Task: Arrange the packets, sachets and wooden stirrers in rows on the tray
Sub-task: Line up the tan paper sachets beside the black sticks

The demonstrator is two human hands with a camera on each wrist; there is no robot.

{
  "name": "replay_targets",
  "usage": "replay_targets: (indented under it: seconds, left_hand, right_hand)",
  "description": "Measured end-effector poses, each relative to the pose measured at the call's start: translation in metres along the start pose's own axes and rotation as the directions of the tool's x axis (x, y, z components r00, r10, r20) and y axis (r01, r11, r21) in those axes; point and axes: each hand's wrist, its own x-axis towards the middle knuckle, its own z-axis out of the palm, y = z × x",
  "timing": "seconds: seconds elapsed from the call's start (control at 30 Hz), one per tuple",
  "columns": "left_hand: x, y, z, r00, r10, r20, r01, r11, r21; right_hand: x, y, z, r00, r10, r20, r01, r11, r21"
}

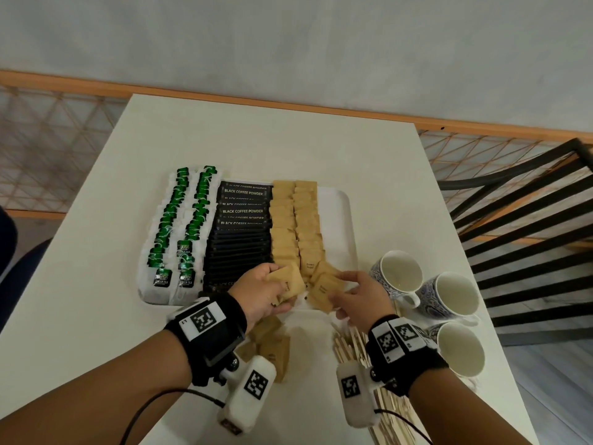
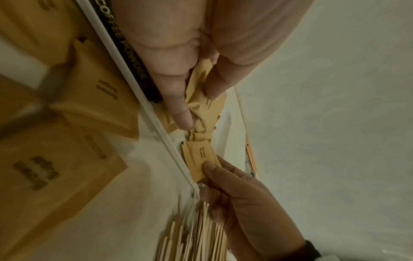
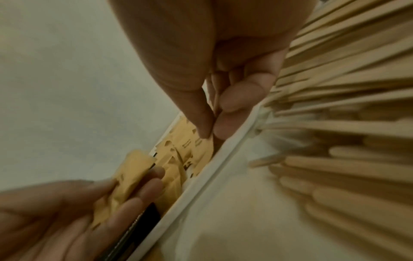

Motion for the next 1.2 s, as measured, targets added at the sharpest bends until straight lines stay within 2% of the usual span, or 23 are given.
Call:
replay_targets:
  seconds: [0.13, 0.2, 0.5, 0.73, 1.2]
  left_hand:
    - [0.004, 0.000, 0.010, 0.999, -0.021, 0.039, 0.021, 1.000, -0.003]
    - [0.007, 0.000, 0.013, 0.998, -0.036, 0.050, 0.036, 0.999, 0.000]
    - [0.008, -0.005, 0.016, 0.997, -0.036, 0.073, 0.029, 0.995, 0.095]
    - [0.006, -0.004, 0.009, 0.996, -0.035, 0.085, 0.029, 0.997, 0.073]
    - [0.009, 0.010, -0.018, 0.994, 0.082, -0.075, -0.077, 0.995, 0.065]
  right_hand:
    - [0.009, 0.001, 0.002, 0.999, 0.008, -0.041, -0.016, 0.979, -0.203]
    - [0.012, 0.001, 0.004, 0.998, 0.012, -0.056, -0.025, 0.970, -0.242]
    - [0.017, -0.006, 0.008, 0.993, -0.096, -0.062, 0.077, 0.962, -0.264]
    - [0.024, -0.011, 0.015, 0.975, -0.221, -0.026, 0.206, 0.943, -0.262]
    - [0.025, -0.010, 0.014, 0.970, -0.241, -0.017, 0.229, 0.940, -0.253]
